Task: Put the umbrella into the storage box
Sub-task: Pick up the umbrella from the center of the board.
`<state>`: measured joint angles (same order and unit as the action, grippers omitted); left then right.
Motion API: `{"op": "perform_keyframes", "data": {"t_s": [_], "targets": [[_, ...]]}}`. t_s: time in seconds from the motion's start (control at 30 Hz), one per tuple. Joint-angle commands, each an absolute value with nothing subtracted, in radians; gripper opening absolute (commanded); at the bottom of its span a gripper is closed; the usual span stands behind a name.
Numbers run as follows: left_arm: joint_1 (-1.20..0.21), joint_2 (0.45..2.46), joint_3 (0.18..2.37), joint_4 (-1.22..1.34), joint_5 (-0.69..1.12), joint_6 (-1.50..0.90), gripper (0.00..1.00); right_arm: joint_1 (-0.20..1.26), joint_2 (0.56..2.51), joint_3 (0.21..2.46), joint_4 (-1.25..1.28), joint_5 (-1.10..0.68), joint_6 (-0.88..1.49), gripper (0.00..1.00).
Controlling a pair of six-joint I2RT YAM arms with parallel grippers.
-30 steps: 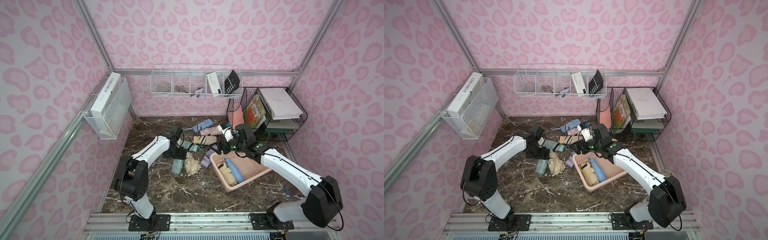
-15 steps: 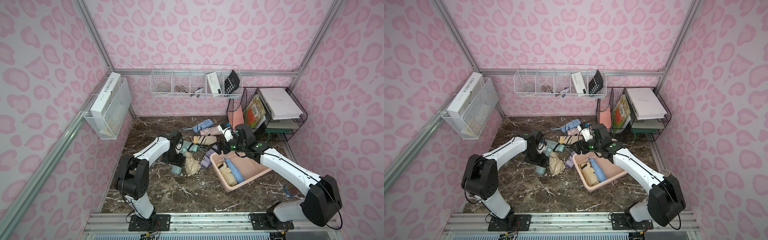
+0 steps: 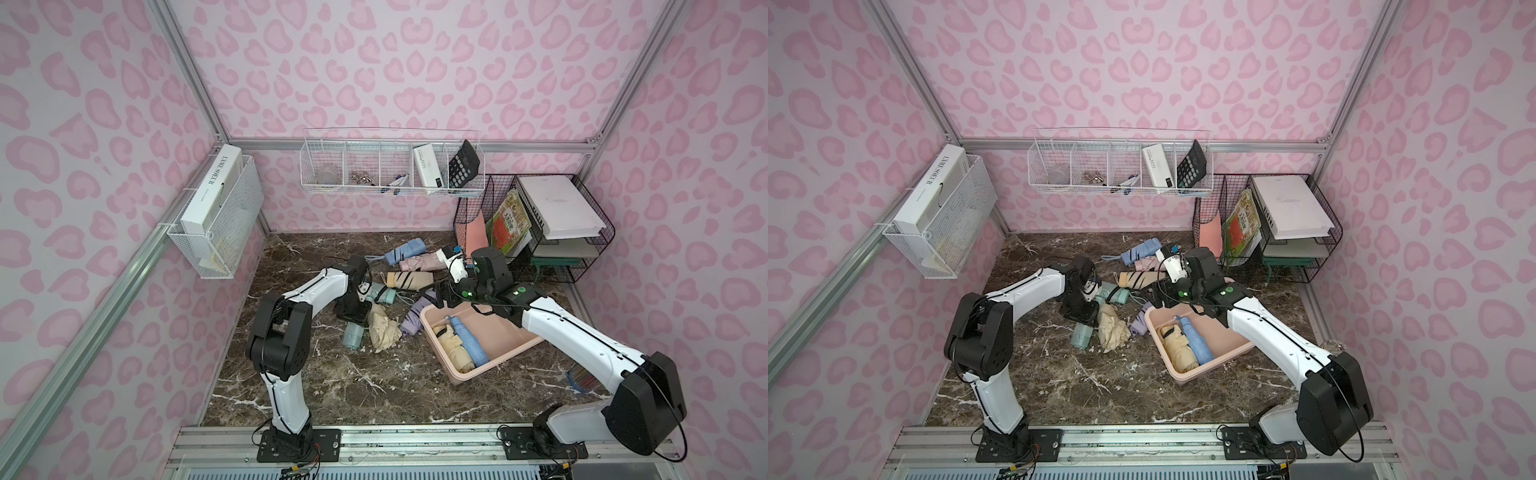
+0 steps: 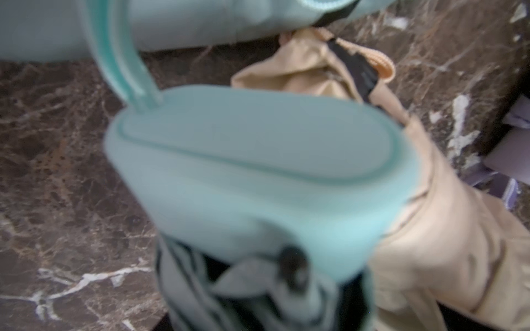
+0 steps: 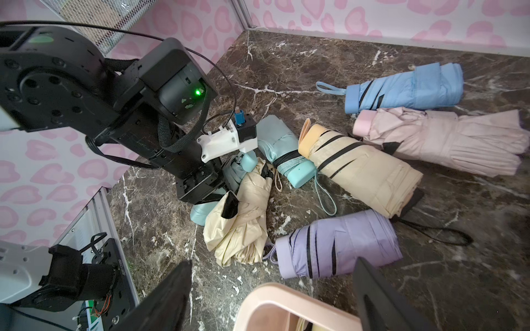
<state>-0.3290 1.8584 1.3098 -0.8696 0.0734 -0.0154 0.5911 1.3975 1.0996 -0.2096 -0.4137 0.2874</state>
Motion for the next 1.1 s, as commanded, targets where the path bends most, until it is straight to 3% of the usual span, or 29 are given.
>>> {"op": "perform_keyframes", "data": {"t_s": [0.0,0.27,0.47,0.7,1.07], "targets": [[-0.327,1.810,1.279,-0.888,0.036,-0.007,0.39,0.594,1.392,1.104,-0.221,-0.409,0.295,0.81],[-0.327,1.513,1.246,-0.941,0.042,-0.114,0.36,0.598,1.376,1.102,-0.215,-0.436,0.301,0.82],[-0.340,1.330,1.256,-0.768,0.314,-0.355,0.36,0.660,1.367,1.112,-0.146,-0.534,0.259,0.84],[-0.432,1.259,1.182,-0.395,0.426,-0.596,0.36,0.764,1.404,1.119,-0.049,-0.593,0.221,0.98],[-0.500,1.225,1.091,-0.202,0.514,-0.658,0.36,0.800,1.472,1.152,-0.035,-0.530,0.203,0.97]]}}
